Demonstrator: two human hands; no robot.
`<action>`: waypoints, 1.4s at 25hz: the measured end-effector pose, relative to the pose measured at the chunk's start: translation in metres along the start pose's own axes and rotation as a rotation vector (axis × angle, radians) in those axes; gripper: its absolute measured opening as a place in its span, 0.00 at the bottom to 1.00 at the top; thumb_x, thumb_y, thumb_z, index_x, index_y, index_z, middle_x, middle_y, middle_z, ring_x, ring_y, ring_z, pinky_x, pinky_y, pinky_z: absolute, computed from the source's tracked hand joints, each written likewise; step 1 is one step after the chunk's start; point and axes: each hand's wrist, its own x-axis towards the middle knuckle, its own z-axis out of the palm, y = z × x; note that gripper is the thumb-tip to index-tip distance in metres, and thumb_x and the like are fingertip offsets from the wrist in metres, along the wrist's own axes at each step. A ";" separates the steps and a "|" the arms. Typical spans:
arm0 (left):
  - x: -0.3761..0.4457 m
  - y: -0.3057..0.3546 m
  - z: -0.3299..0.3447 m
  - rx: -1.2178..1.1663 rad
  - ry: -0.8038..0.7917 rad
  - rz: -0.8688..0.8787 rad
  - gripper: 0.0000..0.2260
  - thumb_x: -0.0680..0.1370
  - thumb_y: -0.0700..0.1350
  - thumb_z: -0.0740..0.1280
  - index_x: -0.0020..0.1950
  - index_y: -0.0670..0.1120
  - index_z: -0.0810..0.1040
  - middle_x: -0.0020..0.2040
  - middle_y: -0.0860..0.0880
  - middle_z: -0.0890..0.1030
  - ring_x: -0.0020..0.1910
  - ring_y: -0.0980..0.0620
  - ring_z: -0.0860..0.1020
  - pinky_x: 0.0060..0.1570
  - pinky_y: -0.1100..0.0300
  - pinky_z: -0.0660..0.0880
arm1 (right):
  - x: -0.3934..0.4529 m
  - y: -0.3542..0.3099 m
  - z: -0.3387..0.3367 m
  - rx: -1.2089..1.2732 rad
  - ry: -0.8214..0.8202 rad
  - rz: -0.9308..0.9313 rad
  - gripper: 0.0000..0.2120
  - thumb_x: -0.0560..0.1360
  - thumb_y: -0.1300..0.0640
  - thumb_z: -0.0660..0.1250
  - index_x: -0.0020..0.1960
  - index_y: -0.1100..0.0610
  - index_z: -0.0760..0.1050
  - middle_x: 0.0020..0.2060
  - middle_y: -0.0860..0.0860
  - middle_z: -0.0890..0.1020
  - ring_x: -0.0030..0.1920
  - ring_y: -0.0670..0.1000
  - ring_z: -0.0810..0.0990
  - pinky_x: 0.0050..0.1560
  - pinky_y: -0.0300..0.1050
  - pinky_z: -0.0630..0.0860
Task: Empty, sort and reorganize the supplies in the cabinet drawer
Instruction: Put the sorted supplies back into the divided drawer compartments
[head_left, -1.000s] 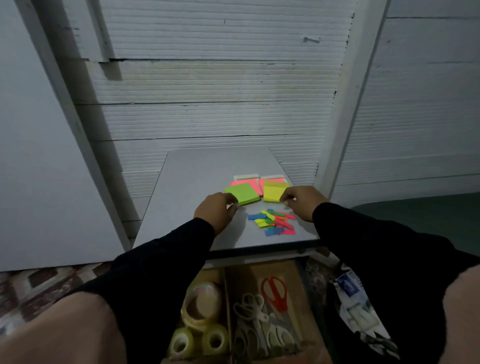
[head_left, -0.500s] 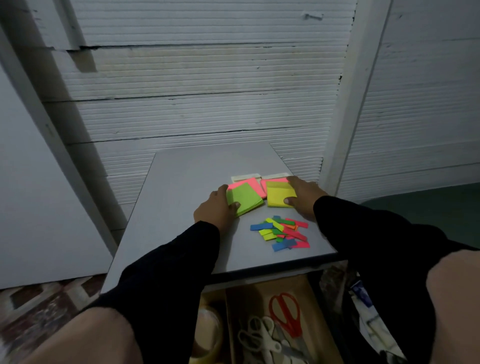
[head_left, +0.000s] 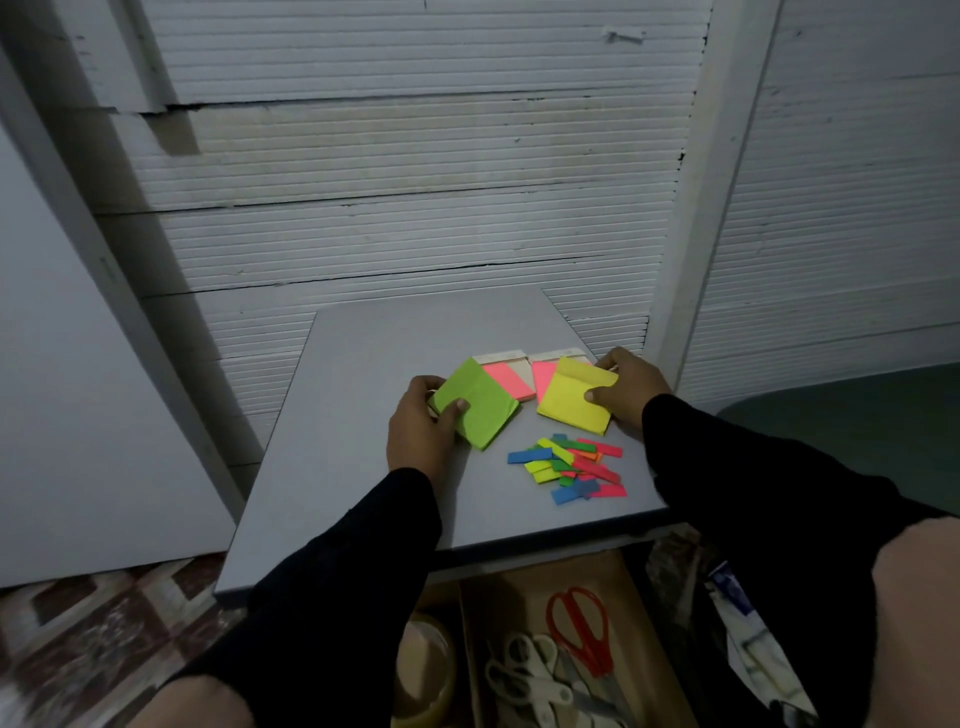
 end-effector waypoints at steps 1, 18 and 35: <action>-0.001 0.001 -0.001 -0.050 0.017 -0.015 0.11 0.76 0.43 0.67 0.58 0.44 0.74 0.47 0.47 0.76 0.43 0.47 0.74 0.43 0.59 0.70 | -0.004 0.000 -0.001 0.038 0.046 0.019 0.17 0.71 0.63 0.71 0.59 0.63 0.73 0.59 0.61 0.77 0.58 0.59 0.75 0.48 0.43 0.69; -0.097 0.037 -0.070 -0.237 -0.094 -0.067 0.06 0.77 0.38 0.65 0.51 0.48 0.72 0.46 0.43 0.74 0.39 0.42 0.77 0.27 0.60 0.78 | -0.123 -0.027 -0.067 0.437 -0.044 0.073 0.06 0.75 0.66 0.65 0.49 0.60 0.69 0.48 0.58 0.74 0.45 0.55 0.75 0.25 0.39 0.75; -0.263 0.030 -0.077 0.325 -0.553 -0.033 0.12 0.76 0.43 0.67 0.58 0.42 0.72 0.54 0.41 0.79 0.54 0.41 0.78 0.52 0.50 0.77 | -0.273 0.028 -0.064 -0.002 -0.347 -0.040 0.04 0.76 0.64 0.64 0.47 0.57 0.70 0.46 0.54 0.75 0.40 0.51 0.75 0.29 0.38 0.72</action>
